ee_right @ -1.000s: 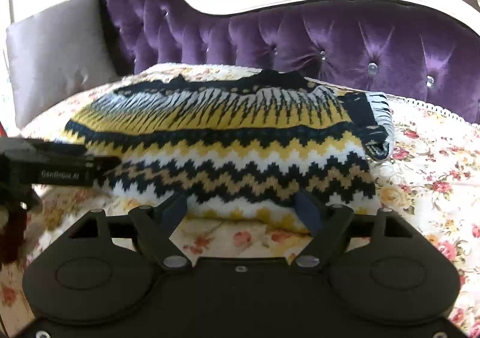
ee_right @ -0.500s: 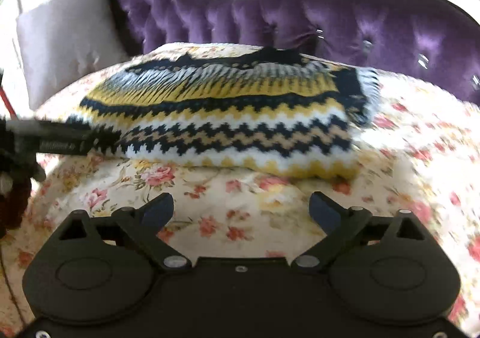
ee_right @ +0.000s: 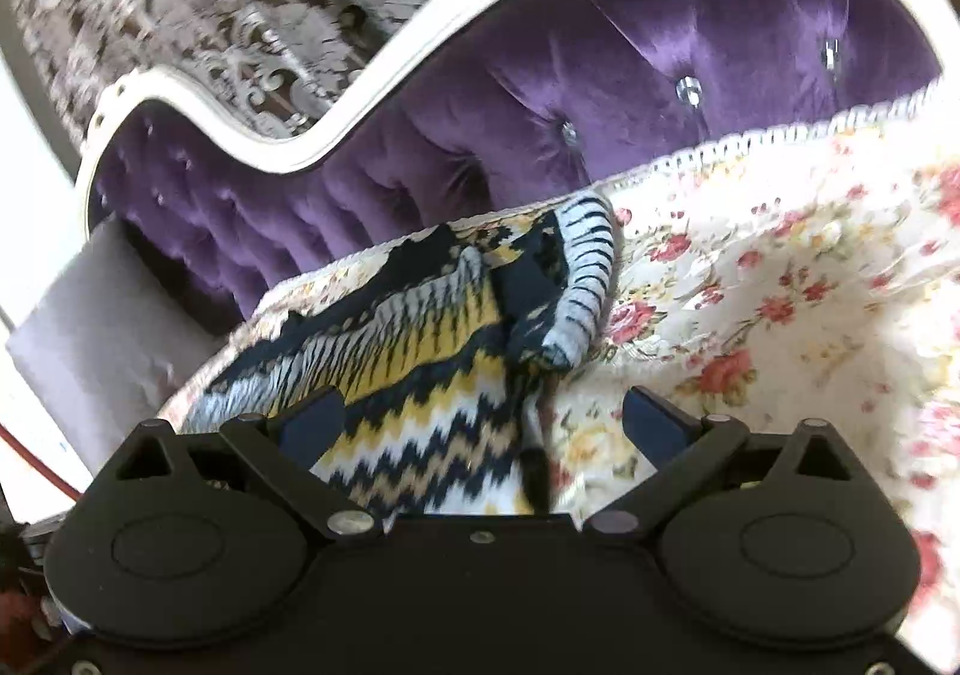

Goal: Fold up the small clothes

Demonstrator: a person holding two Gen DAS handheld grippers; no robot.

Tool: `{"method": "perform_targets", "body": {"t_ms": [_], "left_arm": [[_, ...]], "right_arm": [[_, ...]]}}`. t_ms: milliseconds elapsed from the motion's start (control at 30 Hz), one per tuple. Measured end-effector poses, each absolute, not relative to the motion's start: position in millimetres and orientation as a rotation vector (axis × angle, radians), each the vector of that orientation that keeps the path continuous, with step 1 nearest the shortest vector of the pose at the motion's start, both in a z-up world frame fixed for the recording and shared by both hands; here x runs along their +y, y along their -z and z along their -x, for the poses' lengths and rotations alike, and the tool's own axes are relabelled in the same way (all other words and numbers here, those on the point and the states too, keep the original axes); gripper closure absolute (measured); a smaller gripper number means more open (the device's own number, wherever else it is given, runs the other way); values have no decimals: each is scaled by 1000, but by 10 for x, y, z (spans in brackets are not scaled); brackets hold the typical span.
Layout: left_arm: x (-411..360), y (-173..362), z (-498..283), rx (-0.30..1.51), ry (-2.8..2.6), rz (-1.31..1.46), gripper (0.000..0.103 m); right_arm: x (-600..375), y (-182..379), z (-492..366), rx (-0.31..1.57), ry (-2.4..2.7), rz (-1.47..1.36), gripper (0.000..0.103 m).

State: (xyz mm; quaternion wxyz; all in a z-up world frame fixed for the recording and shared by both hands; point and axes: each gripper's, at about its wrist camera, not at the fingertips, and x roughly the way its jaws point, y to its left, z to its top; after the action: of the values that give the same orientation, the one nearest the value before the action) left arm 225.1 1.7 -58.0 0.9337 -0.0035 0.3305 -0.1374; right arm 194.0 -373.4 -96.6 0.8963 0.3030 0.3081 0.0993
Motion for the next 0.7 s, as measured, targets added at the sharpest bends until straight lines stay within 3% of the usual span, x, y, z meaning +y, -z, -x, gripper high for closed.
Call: {"method": "perform_targets", "body": {"t_ms": [500,533,600,667,700], "left_arm": [[-171,670,-3254,810,290,77,31],[-211,685,-3292,817,296,70,31],[-298,730,-3346,824,305,39,31],[-393,814,-3401,854,300,-25,31],[-447,860,-3415,854,291,-79,30]], "right_arm": [[-3688,1205,-2680,643,-439,-745,2],[-3678,1204,-2701,646,-446,-745,5],[-3660,1230,-2739,671,-455,-757,41],[-3632,1281,-2762,699,-444,-753,54],[-3598,1277,-2751,700,-434,-733,55]]}}
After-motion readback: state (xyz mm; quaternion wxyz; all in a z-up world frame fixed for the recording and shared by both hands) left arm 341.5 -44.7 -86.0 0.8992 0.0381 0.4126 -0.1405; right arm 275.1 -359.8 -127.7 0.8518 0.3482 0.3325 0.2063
